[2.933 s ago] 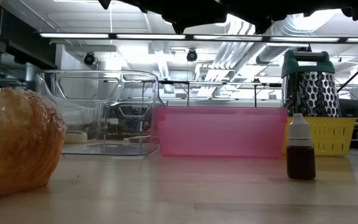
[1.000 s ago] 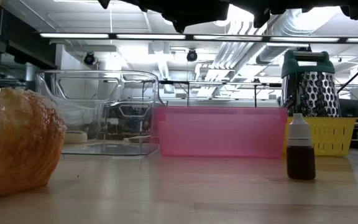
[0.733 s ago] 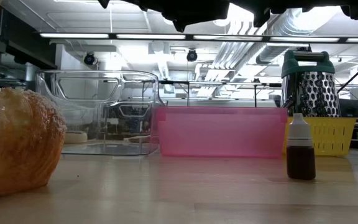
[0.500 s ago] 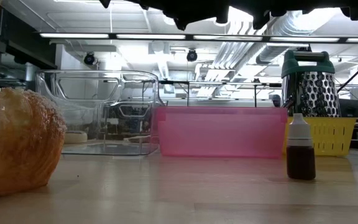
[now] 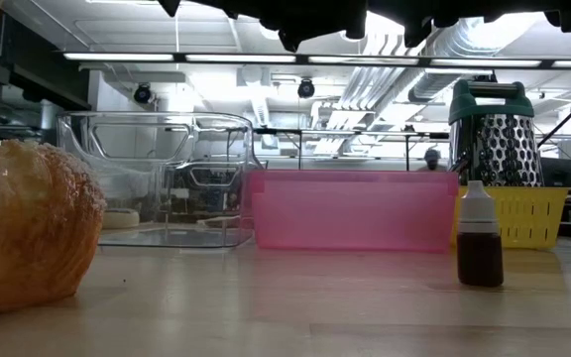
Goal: Pick & Place Food Item
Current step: Put the black food coloring bottle into the yellow bin
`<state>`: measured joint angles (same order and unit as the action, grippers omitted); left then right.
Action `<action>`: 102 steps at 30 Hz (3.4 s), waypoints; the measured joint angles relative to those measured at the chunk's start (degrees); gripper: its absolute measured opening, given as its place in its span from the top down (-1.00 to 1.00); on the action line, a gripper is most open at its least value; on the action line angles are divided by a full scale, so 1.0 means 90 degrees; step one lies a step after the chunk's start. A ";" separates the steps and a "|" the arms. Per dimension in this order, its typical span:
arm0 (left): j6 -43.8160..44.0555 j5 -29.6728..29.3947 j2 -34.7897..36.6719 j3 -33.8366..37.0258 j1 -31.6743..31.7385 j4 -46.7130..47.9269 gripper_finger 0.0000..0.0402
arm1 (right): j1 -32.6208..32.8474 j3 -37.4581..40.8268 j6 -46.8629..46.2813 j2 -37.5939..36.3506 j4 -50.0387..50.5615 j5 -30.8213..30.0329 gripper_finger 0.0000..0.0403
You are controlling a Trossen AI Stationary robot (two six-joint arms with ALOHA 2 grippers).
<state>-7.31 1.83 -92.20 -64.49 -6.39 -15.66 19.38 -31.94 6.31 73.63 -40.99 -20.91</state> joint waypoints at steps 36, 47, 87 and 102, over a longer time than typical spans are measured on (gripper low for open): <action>-0.0022 0.0007 0.0000 0.0000 -0.0005 0.0024 0.21 | 0.1572 0.0002 -0.2395 -0.0911 0.3349 -0.3627 0.83; -0.0022 0.0007 0.0000 0.0000 -0.0005 0.0060 0.21 | 0.1993 0.0007 -0.5882 -0.0896 0.6159 -0.5032 0.81; 0.0017 0.0007 0.0000 0.0000 -0.0005 0.0165 0.21 | 0.1413 0.0015 -1.0233 0.2166 0.7193 -0.5324 0.78; 0.0024 0.0007 0.0000 0.0000 -0.0005 0.0168 0.21 | 0.1413 0.0012 -1.0227 0.2166 0.7193 -0.5316 0.75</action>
<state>-7.09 1.89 -92.20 -64.49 -6.44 -14.15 32.10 -31.83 -85.73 93.12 23.75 -68.75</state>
